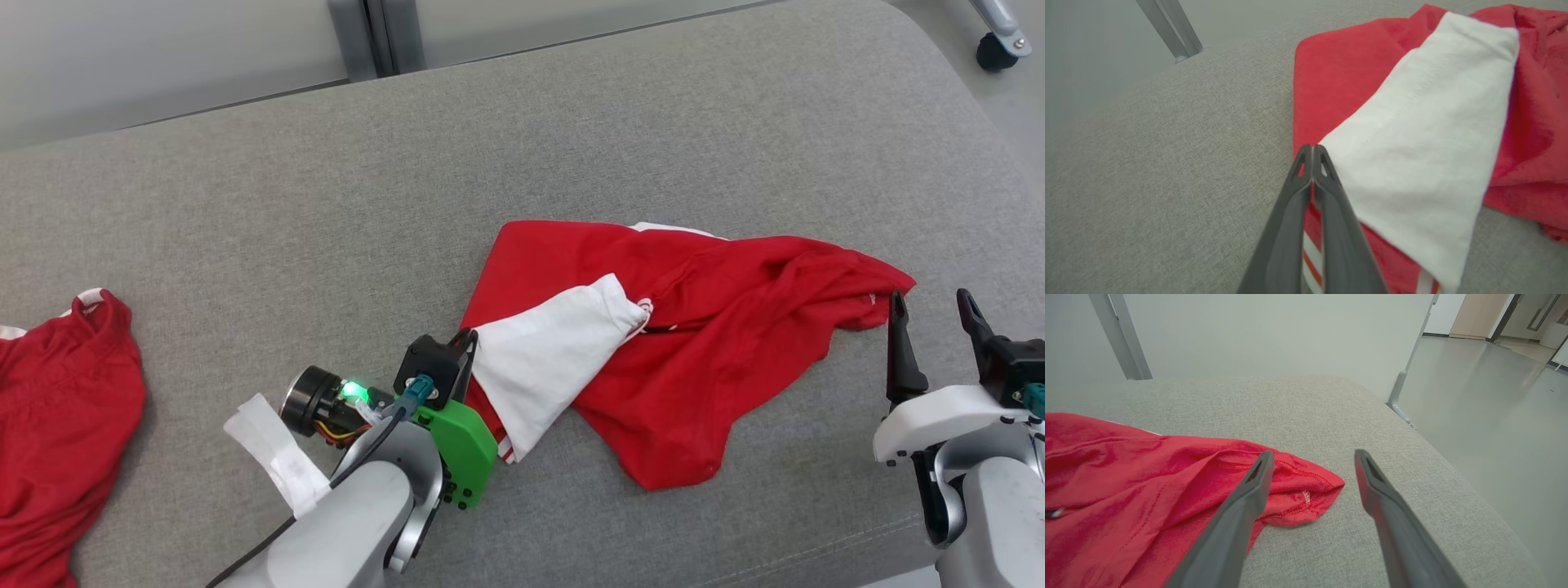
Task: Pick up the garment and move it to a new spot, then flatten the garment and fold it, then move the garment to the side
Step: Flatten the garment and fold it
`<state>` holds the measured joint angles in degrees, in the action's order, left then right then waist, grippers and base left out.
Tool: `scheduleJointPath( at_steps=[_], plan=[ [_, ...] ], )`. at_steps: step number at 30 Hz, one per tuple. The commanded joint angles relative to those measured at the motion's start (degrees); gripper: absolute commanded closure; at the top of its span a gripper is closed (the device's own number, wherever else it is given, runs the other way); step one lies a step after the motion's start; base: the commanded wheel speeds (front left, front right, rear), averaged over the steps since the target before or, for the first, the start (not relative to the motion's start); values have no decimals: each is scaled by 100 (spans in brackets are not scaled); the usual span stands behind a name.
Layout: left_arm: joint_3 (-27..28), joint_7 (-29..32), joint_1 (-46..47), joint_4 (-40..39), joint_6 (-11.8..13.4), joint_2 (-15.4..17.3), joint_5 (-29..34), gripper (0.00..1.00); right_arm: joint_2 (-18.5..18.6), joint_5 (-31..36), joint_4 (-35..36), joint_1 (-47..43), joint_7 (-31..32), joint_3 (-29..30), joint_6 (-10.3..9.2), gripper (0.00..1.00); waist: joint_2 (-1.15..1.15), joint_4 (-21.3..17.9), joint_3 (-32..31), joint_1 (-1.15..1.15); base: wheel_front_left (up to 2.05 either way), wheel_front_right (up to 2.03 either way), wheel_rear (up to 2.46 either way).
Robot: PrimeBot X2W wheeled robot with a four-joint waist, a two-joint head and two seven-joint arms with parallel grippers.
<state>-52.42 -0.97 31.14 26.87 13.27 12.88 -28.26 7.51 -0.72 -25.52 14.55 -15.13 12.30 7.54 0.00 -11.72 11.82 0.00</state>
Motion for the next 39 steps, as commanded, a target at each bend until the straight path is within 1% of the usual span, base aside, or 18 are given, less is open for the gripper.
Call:
scheduleJointPath(
  at_steps=[1,5,7,10,13,16,20,23,24,28,29,30,32,33,34,35,37,39],
  plan=[
    [14,-93,80,-46,-2,-5,-19,100,-5,-6,63,-65,-3,-64,-10,0,0,25,-23,0,0,0,0],
    [74,-392,50,-276,83,51,55,100,36,-264,372,-318,-2,-403,-10,0,0,106,-104,0,0,0,0],
    [152,-571,-16,-474,168,98,65,100,92,-477,603,-593,-3,-733,-10,0,0,161,-155,0,0,0,0],
    [278,-849,-177,-822,361,221,95,100,307,-981,980,-1150,-2,-1520,-10,0,0,203,-204,0,0,0,0],
    [353,-1004,-301,-1186,532,359,166,100,511,-1626,1135,-1608,-2,-2191,-10,0,0,199,-222,0,0,0,0],
    [370,-1079,-468,-1545,713,530,266,100,692,-2242,1021,-1814,-2,-2738,-10,0,0,179,-200,0,0,0,0],
    [300,-980,-604,-1953,886,685,378,100,657,-2873,758,-1604,-2,-3095,-10,0,0,186,-86,0,0,0,0],
    [238,-866,-668,-2162,946,773,437,100,617,-3206,519,-1443,-2,-3259,-10,0,0,253,-25,0,0,0,0],
    [212,-822,-690,-2211,953,798,443,100,604,-3318,424,-1400,-2,-3356,-10,10,0,284,-16,0,0,0,0],
    [179,-715,-685,-2351,978,885,482,100,641,-3622,212,-1279,5,-3738,-10,8,0,362,14,0,0,0,0],
    [182,-687,-686,-2382,993,910,487,100,648,-3665,161,-1283,5,-3787,-10,14,0,371,17,0,0,0,0],
    [184,-684,-688,-2406,998,930,486,100,654,-3705,109,-1281,7,-3862,-10,25,0,378,17,0,0,0,0],
    [196,-657,-696,-2437,1014,949,481,100,672,-3780,63,-1240,12,-3922,-10,55,0,375,10,0,0,0,0],
    [199,-650,-703,-2452,1027,955,477,100,676,-3808,70,-1218,11,-3927,-10,65,0,370,5,0,0,0,0],
    [201,-646,-711,-2463,1035,967,469,100,677,-3852,83,-1196,11,-3947,-10,88,0,360,-3,0,0,0,0],
    [200,-652,-712,-2474,1037,977,466,100,689,-3880,83,-1184,10,-3963,-10,100,0,351,-11,0,0,0,0],
    [198,-669,-702,-2483,1040,999,482,100,747,-3960,100,-1154,5,-4055,-10,100,0,331,-34,0,0,0,0],
    [129,-659,-611,-2430,1075,1089,656,100,896,-3852,209,-1114,1,-3956,-11,100,0,324,-74,0,0,0,0]
  ],
)
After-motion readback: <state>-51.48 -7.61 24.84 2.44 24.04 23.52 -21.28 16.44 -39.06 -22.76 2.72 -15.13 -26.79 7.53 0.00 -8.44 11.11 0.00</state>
